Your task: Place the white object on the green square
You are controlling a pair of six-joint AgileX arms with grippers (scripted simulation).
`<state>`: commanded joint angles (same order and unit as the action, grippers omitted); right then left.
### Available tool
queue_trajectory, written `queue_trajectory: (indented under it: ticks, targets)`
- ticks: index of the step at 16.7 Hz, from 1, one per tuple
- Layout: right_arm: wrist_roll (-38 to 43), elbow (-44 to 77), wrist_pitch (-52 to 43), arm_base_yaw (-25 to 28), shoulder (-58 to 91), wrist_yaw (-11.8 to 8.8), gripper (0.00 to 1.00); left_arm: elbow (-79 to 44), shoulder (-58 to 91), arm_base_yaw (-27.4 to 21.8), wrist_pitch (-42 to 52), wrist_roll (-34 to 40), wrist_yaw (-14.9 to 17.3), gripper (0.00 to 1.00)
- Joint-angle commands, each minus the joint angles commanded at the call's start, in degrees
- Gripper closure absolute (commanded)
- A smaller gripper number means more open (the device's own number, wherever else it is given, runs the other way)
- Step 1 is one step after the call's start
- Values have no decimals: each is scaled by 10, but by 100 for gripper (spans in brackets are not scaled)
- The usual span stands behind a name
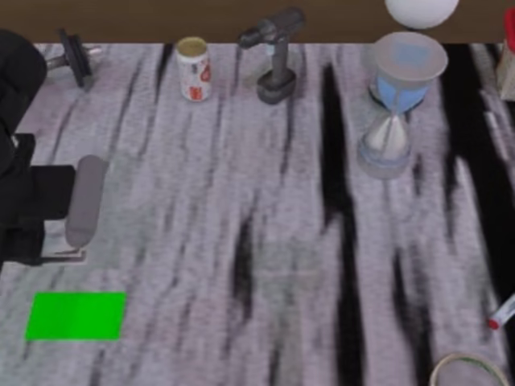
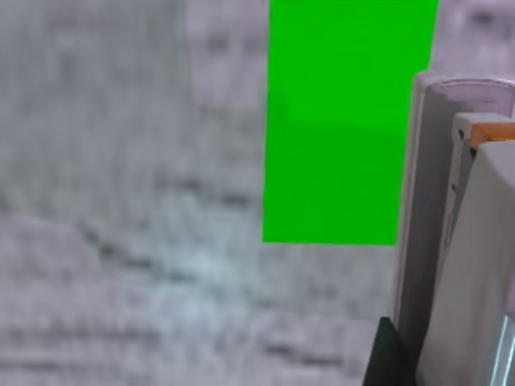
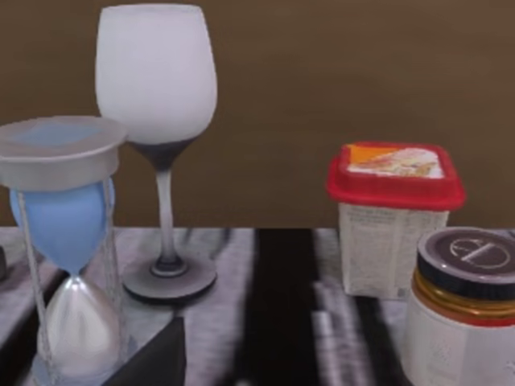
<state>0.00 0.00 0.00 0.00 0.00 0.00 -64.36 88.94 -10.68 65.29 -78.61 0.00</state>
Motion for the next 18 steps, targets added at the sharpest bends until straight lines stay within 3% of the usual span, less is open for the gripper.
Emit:
queue_trajectory:
  ticks: [8,18]
  targets:
    - [0,0,0,0,0,0,0,18,3,0,-23,-9,0,100]
    - [0,0,0,0,0,0,0,154,85,3,-242,-12,0,100]
